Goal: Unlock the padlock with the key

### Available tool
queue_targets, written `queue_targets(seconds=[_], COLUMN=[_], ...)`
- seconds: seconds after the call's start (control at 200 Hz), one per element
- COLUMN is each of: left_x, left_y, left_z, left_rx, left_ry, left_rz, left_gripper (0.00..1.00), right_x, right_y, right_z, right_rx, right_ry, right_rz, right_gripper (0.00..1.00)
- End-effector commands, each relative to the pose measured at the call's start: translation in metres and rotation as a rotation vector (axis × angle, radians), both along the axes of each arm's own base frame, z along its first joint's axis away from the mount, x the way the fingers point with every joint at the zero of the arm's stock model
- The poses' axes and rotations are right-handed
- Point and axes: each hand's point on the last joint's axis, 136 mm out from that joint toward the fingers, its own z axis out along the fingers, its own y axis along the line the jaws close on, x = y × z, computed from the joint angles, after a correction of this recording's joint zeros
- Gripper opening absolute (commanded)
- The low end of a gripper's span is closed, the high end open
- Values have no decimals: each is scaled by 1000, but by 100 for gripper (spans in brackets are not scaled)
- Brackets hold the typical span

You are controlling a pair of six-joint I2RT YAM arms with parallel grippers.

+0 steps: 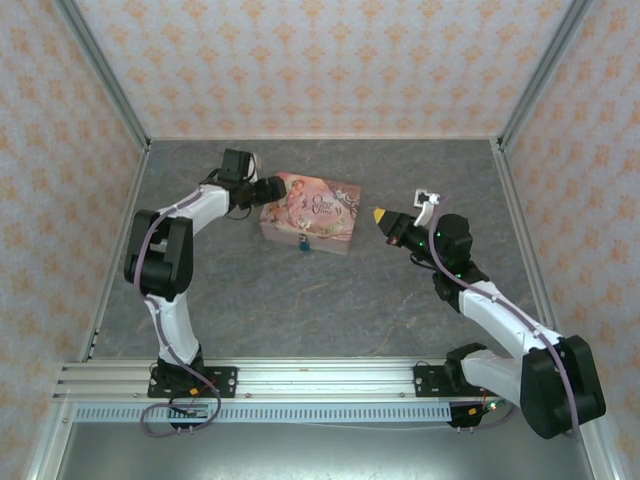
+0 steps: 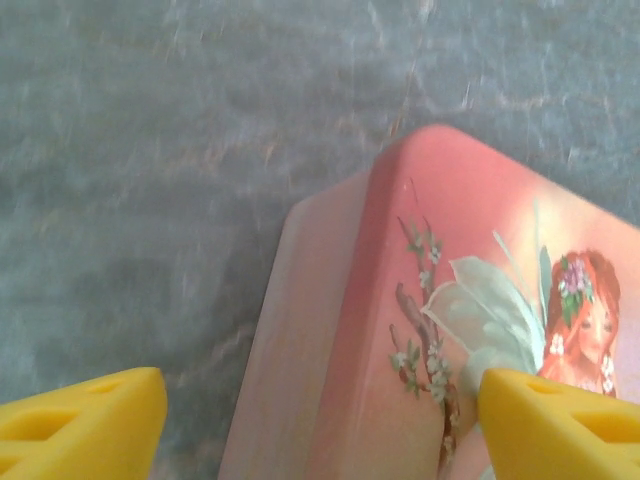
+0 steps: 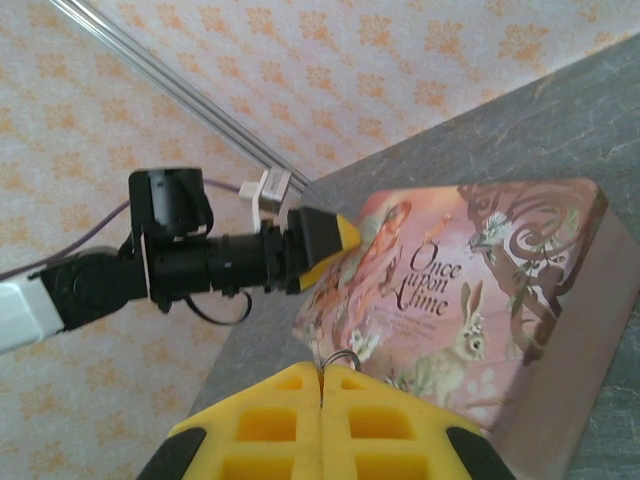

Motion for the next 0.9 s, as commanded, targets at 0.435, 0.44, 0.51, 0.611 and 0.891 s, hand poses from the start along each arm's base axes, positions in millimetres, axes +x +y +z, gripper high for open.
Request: queue_targets(seconds=[0.435, 0.44, 0.51, 0.611, 0.891], left_x=[-41, -42, -65, -100, -159], left_y=[31, 30, 24, 8, -47], left_z=[97, 98, 106, 108, 54], left_rx=[149, 148, 115, 80, -41], left_ry=[-191, -195, -238, -278, -217], left_rz=[4, 3, -28, -77, -215], left_gripper=[88, 88, 88, 87, 84], right_x=[34, 34, 44, 59, 98], right_y=[26, 26, 34, 44, 65], right_z=[8, 7, 5, -1, -32], right_rx=[199, 201, 222, 237, 295], right_ry=[44, 45, 72, 116, 240], right_rz=[75, 77, 107, 138, 165], right_gripper=[0, 0, 0, 0, 0])
